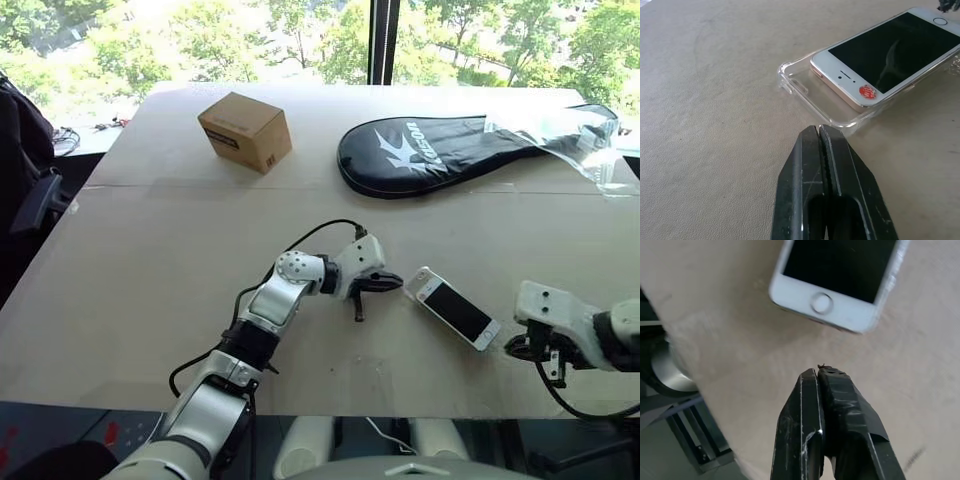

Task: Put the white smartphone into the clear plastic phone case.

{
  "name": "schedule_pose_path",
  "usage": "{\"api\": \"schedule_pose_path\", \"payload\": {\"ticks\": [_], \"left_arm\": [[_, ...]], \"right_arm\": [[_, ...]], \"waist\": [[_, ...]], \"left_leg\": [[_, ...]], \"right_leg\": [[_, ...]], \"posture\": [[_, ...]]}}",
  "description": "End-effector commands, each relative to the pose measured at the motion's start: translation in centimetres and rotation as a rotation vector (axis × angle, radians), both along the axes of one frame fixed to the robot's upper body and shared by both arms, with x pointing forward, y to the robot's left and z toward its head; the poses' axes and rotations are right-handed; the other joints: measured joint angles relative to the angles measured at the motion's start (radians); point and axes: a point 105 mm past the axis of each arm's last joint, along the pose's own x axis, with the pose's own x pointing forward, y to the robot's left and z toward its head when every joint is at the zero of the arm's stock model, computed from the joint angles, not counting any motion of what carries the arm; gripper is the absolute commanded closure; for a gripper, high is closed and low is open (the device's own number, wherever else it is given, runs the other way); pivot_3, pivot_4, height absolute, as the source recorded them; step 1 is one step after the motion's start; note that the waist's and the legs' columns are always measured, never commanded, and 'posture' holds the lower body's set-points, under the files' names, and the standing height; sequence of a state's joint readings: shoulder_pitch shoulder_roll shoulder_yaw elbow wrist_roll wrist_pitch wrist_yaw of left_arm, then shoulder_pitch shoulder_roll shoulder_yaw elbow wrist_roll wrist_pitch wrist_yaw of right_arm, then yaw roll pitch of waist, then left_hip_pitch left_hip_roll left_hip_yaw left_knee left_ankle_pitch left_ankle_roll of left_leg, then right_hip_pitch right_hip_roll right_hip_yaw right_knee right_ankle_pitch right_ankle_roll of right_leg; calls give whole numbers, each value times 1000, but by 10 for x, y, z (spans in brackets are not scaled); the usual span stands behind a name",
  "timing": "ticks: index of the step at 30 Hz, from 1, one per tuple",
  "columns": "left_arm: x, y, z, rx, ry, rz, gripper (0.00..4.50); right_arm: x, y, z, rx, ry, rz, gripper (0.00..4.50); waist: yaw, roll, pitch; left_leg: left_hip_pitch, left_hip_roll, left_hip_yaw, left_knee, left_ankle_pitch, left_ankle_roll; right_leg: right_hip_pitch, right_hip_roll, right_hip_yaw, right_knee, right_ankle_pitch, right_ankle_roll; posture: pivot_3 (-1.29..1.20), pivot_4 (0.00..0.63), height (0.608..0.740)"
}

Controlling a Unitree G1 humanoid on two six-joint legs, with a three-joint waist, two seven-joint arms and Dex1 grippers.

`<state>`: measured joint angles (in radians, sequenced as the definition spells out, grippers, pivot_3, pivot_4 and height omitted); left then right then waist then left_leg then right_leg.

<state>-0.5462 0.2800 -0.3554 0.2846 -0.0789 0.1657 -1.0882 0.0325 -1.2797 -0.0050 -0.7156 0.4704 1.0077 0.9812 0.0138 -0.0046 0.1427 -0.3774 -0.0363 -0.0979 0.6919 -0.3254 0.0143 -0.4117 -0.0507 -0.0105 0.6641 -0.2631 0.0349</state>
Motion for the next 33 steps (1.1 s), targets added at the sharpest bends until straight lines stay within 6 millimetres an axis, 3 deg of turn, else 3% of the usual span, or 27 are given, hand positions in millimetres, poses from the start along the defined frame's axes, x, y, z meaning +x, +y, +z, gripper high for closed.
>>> {"api": "schedule_pose_path", "payload": {"ticks": [1, 7, 28, 31, 33], "left_arm": [[-4, -6, 4, -5, -13, -38, 4500], [-4, -5, 6, -5, -18, -39, 4500], [-25, 3, 8, 22, 39, -82, 4500], [-31, 16, 10, 65, 75, -98, 4500], [-24, 30, 14, 98, 55, -62, 4500]], "right_arm": [[8, 5, -6, -33, -55, -2, 4435], [32, 12, -3, -30, -150, -18, 4435], [79, 51, -2, -29, -320, 66, 4435], [87, 55, -2, -31, -357, 72, 4435], [89, 56, -1, -17, -372, 70, 4435]], "waist": [[0, 0, 0], [0, 0, 0], [-30, -2, -1], [-33, -2, -1], [-31, -2, -1]], "left_leg": [[0, 0, 0, 0, 0, 0], [-1, 0, -1, 2, 0, 0], [3, 0, 1, 9, 0, 0], [4, 0, 3, 9, 0, 0], [4, 0, 4, 9, 0, 0]], "right_leg": [[0, 0, 0, 0, 0, 0], [0, 0, 0, 1, 0, 0], [0, 0, 3, 12, 0, 0], [0, 1, 5, 13, 0, 0], [0, 1, 6, 13, 0, 0]], "posture": [[0, 150, 740], [0, 150, 740], [0, 150, 740], [0, 150, 740], [0, 150, 740]]}}
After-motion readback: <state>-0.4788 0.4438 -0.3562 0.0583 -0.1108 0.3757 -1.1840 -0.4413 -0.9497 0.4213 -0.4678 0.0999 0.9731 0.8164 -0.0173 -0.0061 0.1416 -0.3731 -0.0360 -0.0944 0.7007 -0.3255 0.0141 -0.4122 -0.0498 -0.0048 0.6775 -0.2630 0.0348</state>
